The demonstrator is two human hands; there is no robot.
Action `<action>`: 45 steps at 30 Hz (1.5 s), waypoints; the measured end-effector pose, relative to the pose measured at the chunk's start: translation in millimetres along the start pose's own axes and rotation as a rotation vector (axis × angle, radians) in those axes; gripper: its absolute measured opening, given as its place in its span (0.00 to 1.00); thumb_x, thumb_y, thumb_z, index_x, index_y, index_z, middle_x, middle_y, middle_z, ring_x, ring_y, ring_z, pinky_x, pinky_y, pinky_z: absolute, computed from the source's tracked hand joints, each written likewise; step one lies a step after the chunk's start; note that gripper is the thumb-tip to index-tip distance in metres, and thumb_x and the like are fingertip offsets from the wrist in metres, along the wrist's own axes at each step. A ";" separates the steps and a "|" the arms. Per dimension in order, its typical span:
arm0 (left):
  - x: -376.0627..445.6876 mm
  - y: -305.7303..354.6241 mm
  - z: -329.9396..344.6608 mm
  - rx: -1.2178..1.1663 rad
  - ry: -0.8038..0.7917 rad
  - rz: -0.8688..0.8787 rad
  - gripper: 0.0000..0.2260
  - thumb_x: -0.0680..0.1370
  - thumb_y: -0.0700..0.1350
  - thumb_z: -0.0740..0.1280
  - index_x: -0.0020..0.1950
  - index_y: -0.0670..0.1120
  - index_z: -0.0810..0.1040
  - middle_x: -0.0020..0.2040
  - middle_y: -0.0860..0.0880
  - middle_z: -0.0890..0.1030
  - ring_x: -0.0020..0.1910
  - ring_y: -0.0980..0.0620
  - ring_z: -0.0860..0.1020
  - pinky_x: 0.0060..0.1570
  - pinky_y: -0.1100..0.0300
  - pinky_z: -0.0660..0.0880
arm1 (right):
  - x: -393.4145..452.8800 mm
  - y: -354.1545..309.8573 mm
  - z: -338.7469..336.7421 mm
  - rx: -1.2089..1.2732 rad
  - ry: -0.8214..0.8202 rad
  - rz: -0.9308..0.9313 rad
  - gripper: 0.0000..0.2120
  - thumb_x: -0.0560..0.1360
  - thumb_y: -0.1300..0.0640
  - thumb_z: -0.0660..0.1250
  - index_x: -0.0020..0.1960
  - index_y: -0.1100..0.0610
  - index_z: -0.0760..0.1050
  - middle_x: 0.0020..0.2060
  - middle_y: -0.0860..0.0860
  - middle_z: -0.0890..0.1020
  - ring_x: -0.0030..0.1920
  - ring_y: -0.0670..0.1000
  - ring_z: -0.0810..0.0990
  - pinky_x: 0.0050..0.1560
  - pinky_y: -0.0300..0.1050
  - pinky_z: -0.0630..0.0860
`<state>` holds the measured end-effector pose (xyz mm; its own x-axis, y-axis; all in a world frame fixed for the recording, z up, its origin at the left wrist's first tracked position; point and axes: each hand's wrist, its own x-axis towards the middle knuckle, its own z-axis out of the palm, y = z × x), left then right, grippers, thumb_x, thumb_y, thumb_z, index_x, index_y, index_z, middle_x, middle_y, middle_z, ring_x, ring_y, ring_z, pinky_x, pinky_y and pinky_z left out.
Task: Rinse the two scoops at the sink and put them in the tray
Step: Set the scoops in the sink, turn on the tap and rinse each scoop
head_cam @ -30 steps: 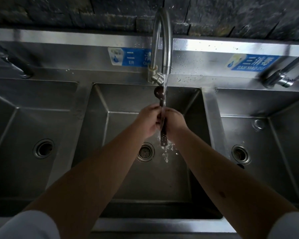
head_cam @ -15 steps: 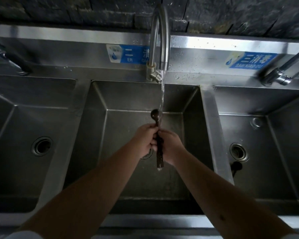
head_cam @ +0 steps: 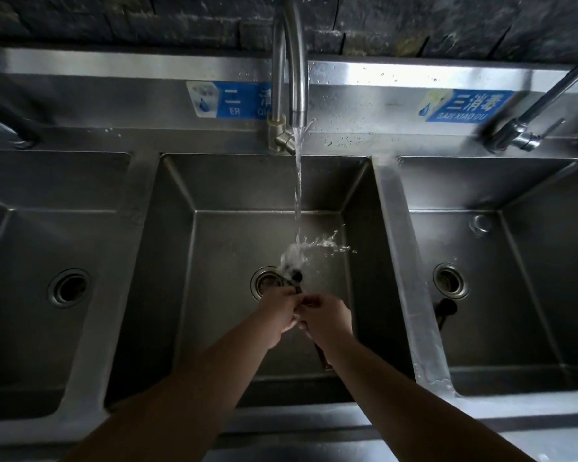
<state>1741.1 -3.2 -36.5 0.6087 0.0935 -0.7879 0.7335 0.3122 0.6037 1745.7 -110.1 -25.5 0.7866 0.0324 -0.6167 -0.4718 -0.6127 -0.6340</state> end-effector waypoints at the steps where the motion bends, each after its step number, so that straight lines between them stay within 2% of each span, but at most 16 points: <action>1: -0.6 0.8 0.4 -0.002 0.002 -0.003 0.05 0.78 0.38 0.66 0.44 0.40 0.81 0.32 0.45 0.77 0.26 0.52 0.74 0.28 0.61 0.72 | -0.6 -0.2 -0.4 -0.003 -0.003 0.002 0.05 0.75 0.50 0.69 0.42 0.48 0.82 0.29 0.47 0.85 0.29 0.43 0.82 0.34 0.41 0.80; 4: -1.9 2.7 2.1 -0.012 -0.008 -0.024 0.06 0.78 0.39 0.65 0.47 0.39 0.81 0.30 0.47 0.79 0.24 0.53 0.76 0.27 0.62 0.74 | -3.2 -0.5 -3.3 -0.013 0.002 -0.014 0.07 0.76 0.55 0.68 0.40 0.49 0.82 0.30 0.49 0.85 0.28 0.45 0.81 0.31 0.41 0.79; 7: -4.5 1.5 3.7 -0.019 -0.055 -0.043 0.09 0.78 0.38 0.62 0.41 0.40 0.80 0.25 0.48 0.79 0.21 0.53 0.76 0.22 0.61 0.74 | -9.5 0.0 -8.3 0.045 0.007 -0.016 0.06 0.75 0.58 0.70 0.42 0.51 0.83 0.32 0.51 0.86 0.31 0.48 0.83 0.37 0.48 0.83; 9: -6.4 -0.5 5.8 -0.022 -0.071 -0.064 0.09 0.79 0.38 0.62 0.42 0.40 0.80 0.24 0.49 0.79 0.21 0.53 0.75 0.22 0.61 0.73 | -15.3 1.0 -12.3 0.039 0.020 -0.015 0.04 0.75 0.58 0.71 0.43 0.50 0.83 0.33 0.50 0.86 0.32 0.48 0.84 0.39 0.48 0.84; 14: -13.2 -5.7 16.8 -0.091 -0.125 -0.113 0.07 0.76 0.40 0.65 0.40 0.44 0.80 0.28 0.49 0.79 0.26 0.54 0.75 0.30 0.61 0.70 | -28.5 5.3 -21.6 0.023 0.092 -0.047 0.04 0.73 0.55 0.71 0.46 0.48 0.83 0.35 0.48 0.86 0.37 0.49 0.85 0.41 0.50 0.84; 16: -15.0 -7.0 21.4 -0.107 -0.140 -0.118 0.06 0.76 0.40 0.66 0.43 0.44 0.82 0.29 0.49 0.79 0.27 0.54 0.76 0.31 0.62 0.71 | -32.9 7.8 -26.9 0.034 0.115 -0.053 0.05 0.73 0.54 0.71 0.43 0.44 0.82 0.35 0.46 0.86 0.37 0.46 0.85 0.42 0.48 0.83; 19: -17.8 -6.5 32.3 -0.082 -0.186 -0.087 0.05 0.76 0.42 0.68 0.49 0.45 0.84 0.34 0.49 0.80 0.31 0.55 0.76 0.34 0.62 0.72 | -35.9 15.6 -38.4 0.145 0.135 -0.050 0.14 0.74 0.55 0.70 0.37 0.36 0.79 0.35 0.40 0.85 0.35 0.40 0.84 0.39 0.42 0.82; 21: -21.0 -2.0 44.0 -0.080 -0.220 -0.054 0.05 0.77 0.42 0.67 0.48 0.46 0.83 0.35 0.49 0.79 0.31 0.55 0.74 0.36 0.61 0.70 | -36.8 20.2 -49.3 0.243 0.134 -0.052 0.18 0.74 0.56 0.69 0.39 0.31 0.79 0.36 0.38 0.85 0.35 0.38 0.83 0.36 0.38 0.78; 24: -25.7 8.1 69.8 -0.084 -0.226 -0.020 0.06 0.79 0.41 0.65 0.53 0.44 0.81 0.38 0.47 0.77 0.34 0.54 0.72 0.38 0.60 0.66 | -33.1 27.3 -72.0 0.376 0.125 -0.064 0.17 0.74 0.57 0.70 0.43 0.33 0.81 0.37 0.44 0.86 0.33 0.41 0.82 0.33 0.37 0.75; 28: -29.3 19.8 111.5 -0.034 -0.199 0.062 0.06 0.80 0.39 0.62 0.51 0.46 0.79 0.38 0.46 0.75 0.33 0.53 0.71 0.35 0.60 0.64 | -23.6 38.6 -112.4 0.468 0.103 -0.124 0.12 0.74 0.60 0.70 0.48 0.42 0.83 0.41 0.45 0.88 0.42 0.45 0.86 0.43 0.41 0.81; 32: -25.7 28.8 165.1 0.043 -0.156 0.134 0.07 0.81 0.38 0.63 0.55 0.44 0.78 0.39 0.47 0.77 0.34 0.55 0.74 0.37 0.63 0.69 | -13.6 52.9 -163.1 0.608 0.071 -0.153 0.14 0.73 0.67 0.68 0.47 0.50 0.85 0.41 0.53 0.88 0.43 0.52 0.87 0.41 0.39 0.81; 35: -14.9 32.2 207.9 0.135 -0.125 0.203 0.11 0.79 0.38 0.65 0.62 0.40 0.77 0.42 0.44 0.79 0.36 0.51 0.77 0.38 0.60 0.73 | -0.6 69.8 -202.6 0.690 0.075 -0.129 0.11 0.75 0.68 0.66 0.50 0.57 0.84 0.43 0.57 0.88 0.45 0.57 0.87 0.45 0.50 0.83; 37: -4.2 32.2 238.6 0.230 -0.105 0.267 0.12 0.78 0.38 0.67 0.62 0.38 0.78 0.47 0.39 0.81 0.42 0.46 0.80 0.45 0.54 0.78 | 12.1 83.4 -228.2 0.702 0.097 -0.115 0.10 0.76 0.68 0.66 0.48 0.57 0.84 0.41 0.58 0.87 0.43 0.58 0.86 0.46 0.54 0.82; 40: 13.7 23.9 285.6 0.244 -0.057 0.301 0.12 0.76 0.35 0.68 0.59 0.34 0.77 0.47 0.36 0.80 0.39 0.47 0.79 0.41 0.60 0.78 | 33.2 107.1 -263.5 0.667 0.160 -0.050 0.09 0.75 0.68 0.68 0.43 0.56 0.83 0.35 0.55 0.86 0.37 0.55 0.83 0.40 0.49 0.77; 43: 36.3 9.4 328.3 0.244 -0.035 0.231 0.09 0.75 0.37 0.70 0.54 0.39 0.79 0.44 0.40 0.81 0.42 0.47 0.78 0.42 0.57 0.74 | 61.1 133.9 -289.7 0.527 0.231 0.034 0.11 0.72 0.64 0.71 0.37 0.49 0.84 0.31 0.50 0.85 0.35 0.53 0.80 0.38 0.51 0.75; 45: 54.8 -4.4 350.0 0.223 -0.023 0.136 0.04 0.75 0.38 0.70 0.48 0.45 0.80 0.40 0.45 0.80 0.39 0.49 0.77 0.40 0.58 0.72 | 83.4 150.1 -300.0 0.398 0.250 0.116 0.11 0.69 0.60 0.72 0.34 0.45 0.84 0.29 0.46 0.85 0.34 0.50 0.82 0.39 0.51 0.79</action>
<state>1877.1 -330.3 -39.9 0.7114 0.0980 -0.6959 0.6912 0.0819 0.7180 1860.0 -436.3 -32.1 0.7685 -0.2387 -0.5936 -0.6393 -0.2501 -0.7271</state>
